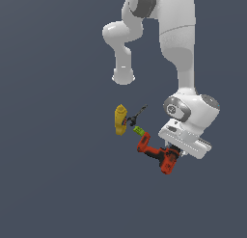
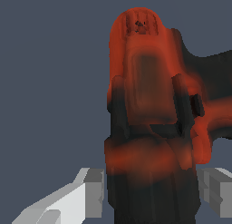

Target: Pick up a designated object from a clutter of objects.

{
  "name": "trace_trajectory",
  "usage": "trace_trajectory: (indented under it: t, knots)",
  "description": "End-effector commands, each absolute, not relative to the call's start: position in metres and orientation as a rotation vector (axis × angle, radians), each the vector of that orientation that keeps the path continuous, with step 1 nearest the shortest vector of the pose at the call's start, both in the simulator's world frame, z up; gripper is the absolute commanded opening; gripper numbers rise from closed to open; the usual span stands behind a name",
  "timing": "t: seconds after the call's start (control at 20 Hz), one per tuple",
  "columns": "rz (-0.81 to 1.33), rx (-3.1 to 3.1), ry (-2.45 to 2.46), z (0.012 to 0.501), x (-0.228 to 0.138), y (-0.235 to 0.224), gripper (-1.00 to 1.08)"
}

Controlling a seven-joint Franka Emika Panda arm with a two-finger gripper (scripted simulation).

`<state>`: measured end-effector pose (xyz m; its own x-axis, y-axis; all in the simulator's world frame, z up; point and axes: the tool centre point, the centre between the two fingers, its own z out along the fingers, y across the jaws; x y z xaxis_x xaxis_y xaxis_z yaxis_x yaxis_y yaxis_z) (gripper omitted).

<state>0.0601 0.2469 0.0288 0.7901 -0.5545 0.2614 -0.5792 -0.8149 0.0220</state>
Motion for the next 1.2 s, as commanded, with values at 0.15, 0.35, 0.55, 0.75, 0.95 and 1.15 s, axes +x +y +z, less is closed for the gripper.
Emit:
trace_trajectory:
  t: [0.15, 0.35, 0.55, 0.75, 0.95, 1.15]
  knots:
    - [0.373, 2.876, -0.914, 0.031, 0.060, 0.246, -1.00]
    - [0.373, 2.876, -0.914, 0.040, 0.058, 0.241, -1.00]
    - [0.373, 2.876, -0.914, 0.055, 0.055, 0.233, -1.00]
    - [0.373, 2.876, -0.913, 0.079, 0.051, 0.222, -1.00]
    - [0.373, 2.876, -0.913, 0.110, 0.045, 0.207, -1.00]
    - [0.373, 2.876, -0.912, 0.146, 0.039, 0.189, -1.00]
